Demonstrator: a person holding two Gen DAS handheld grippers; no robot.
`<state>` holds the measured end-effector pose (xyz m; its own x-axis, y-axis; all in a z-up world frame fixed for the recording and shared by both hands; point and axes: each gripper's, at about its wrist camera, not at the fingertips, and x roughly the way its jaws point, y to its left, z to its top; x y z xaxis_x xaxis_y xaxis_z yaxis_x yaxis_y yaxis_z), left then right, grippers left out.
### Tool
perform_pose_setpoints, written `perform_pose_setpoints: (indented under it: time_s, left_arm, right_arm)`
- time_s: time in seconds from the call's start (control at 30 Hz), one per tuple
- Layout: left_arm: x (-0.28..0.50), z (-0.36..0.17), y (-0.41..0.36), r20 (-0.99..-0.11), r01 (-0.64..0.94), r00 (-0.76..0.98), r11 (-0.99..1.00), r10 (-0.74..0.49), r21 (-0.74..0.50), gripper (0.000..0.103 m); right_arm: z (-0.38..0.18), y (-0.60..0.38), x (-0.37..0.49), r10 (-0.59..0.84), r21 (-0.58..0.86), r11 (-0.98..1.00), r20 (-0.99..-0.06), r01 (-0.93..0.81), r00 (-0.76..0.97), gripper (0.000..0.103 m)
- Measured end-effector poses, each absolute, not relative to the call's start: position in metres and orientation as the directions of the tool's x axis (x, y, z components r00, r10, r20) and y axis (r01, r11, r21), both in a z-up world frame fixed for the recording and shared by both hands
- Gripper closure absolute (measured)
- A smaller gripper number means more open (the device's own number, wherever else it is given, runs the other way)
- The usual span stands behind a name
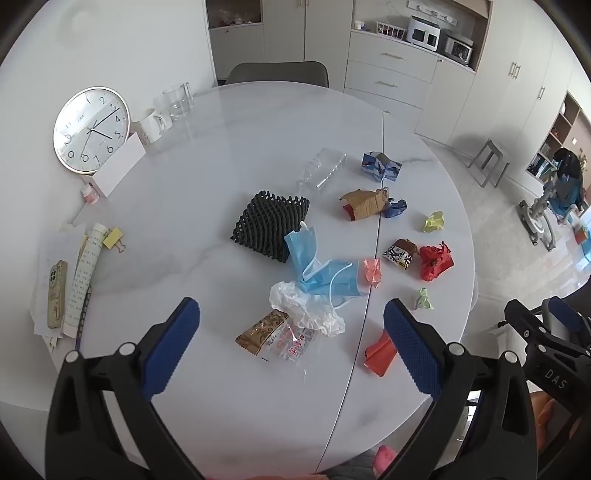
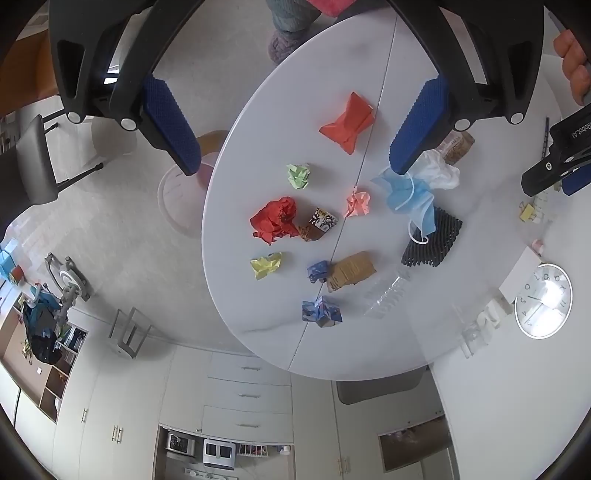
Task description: Collect trash
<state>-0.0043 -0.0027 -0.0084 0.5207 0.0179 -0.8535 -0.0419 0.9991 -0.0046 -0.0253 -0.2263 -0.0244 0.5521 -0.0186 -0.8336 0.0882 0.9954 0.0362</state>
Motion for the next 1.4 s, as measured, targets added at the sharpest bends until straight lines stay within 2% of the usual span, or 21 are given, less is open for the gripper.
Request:
perform_pose_setpoints:
  time_s: [1.4]
  left_arm:
    - [-0.004, -0.0092, 0.001, -0.857, -0.05, 0.515, 0.999, 0.023, -0.003, 0.008]
  right_arm:
    - [-0.0272, -0.2242, -0.0209, -0.02, 0.029, 0.996, -0.84, 0.081, 0.543, 0.002]
